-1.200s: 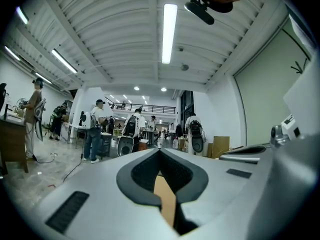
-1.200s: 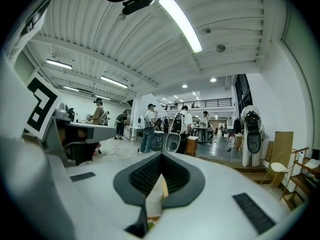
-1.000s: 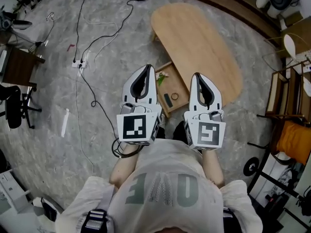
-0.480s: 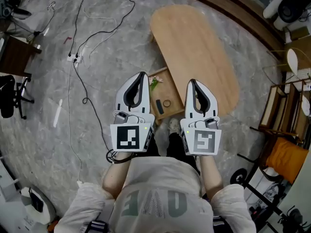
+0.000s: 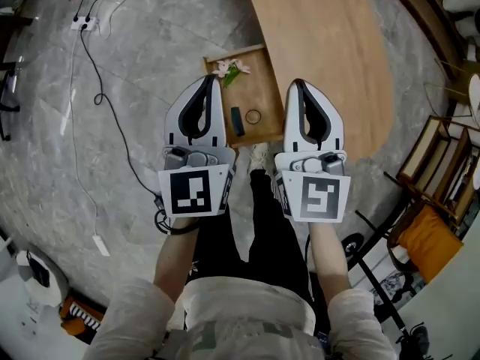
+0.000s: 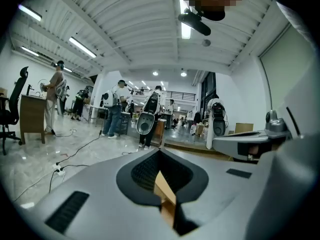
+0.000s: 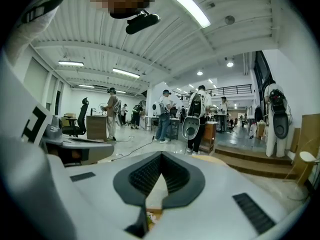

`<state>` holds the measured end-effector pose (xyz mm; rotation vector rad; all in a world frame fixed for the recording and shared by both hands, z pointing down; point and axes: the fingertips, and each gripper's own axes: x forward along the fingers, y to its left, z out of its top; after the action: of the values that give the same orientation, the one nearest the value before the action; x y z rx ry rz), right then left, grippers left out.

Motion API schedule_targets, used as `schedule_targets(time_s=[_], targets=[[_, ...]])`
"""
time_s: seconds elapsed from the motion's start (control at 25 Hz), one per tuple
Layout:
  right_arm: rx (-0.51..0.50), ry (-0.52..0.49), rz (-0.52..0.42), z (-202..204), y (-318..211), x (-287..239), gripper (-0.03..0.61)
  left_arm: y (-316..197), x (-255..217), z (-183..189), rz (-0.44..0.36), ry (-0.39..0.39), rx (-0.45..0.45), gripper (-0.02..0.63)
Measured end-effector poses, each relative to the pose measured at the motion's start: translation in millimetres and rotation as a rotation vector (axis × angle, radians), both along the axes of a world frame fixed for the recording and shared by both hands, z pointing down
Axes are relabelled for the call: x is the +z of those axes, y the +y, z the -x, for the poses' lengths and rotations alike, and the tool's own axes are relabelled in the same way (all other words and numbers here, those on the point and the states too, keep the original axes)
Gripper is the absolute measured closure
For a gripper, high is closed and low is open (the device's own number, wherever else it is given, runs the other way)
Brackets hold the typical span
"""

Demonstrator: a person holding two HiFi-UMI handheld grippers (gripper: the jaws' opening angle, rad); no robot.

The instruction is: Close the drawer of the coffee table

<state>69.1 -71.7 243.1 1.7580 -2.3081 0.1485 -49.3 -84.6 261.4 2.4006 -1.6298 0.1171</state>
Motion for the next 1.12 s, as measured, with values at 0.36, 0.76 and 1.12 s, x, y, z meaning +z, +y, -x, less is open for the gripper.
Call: schedule_targets(time_s=[0.36, 0.76, 1.12], targets=[[-0.027, -0.061, 0.199, 13, 25, 140, 0.572, 22, 119, -14, 0.105, -0.043, 0.004, 0.606], [-0.019, -0.066, 0.255, 8, 41, 174, 0.572, 40, 143, -19, 0.158, -0.053, -0.003, 0.606], [-0.047, -0.067, 0.269, 10, 42, 177, 0.572, 41, 207, -6, 0.413, 0.06, -0.062, 0.506]])
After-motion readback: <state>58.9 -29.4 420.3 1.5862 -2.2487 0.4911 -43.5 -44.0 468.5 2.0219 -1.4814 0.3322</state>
